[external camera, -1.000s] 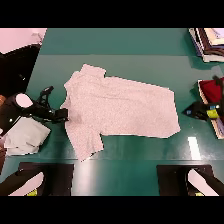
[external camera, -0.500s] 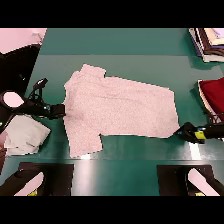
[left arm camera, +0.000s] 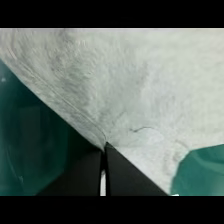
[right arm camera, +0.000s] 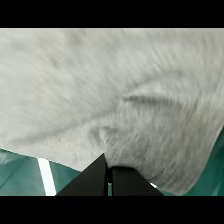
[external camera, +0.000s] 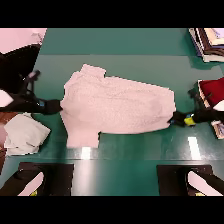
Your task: Fold the shirts.
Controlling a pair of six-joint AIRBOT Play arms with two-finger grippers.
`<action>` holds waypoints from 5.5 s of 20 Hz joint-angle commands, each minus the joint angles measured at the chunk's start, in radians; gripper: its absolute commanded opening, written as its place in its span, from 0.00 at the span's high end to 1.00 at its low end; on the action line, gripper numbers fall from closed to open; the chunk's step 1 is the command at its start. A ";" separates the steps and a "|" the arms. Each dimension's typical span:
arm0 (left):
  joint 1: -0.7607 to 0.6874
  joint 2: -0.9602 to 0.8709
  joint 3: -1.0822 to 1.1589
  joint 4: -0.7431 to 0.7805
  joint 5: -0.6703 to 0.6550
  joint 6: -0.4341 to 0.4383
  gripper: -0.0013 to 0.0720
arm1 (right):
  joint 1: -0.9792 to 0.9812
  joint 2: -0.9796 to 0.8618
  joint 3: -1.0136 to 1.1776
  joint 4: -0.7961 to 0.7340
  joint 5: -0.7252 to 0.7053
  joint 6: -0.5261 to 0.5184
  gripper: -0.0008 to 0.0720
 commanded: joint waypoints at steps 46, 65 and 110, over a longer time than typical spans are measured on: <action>0.000 -0.781 0.723 0.025 -0.033 0.161 0.95 | 0.095 -0.734 1.233 -0.349 0.336 0.150 0.98; 0.001 -0.736 0.539 0.037 -0.100 0.158 0.30 | 0.073 -0.433 0.582 -0.319 0.179 0.178 0.57; -0.092 0.109 -0.362 -0.132 0.009 0.026 0.95 | -0.368 -0.017 -0.140 -0.233 0.150 0.026 0.38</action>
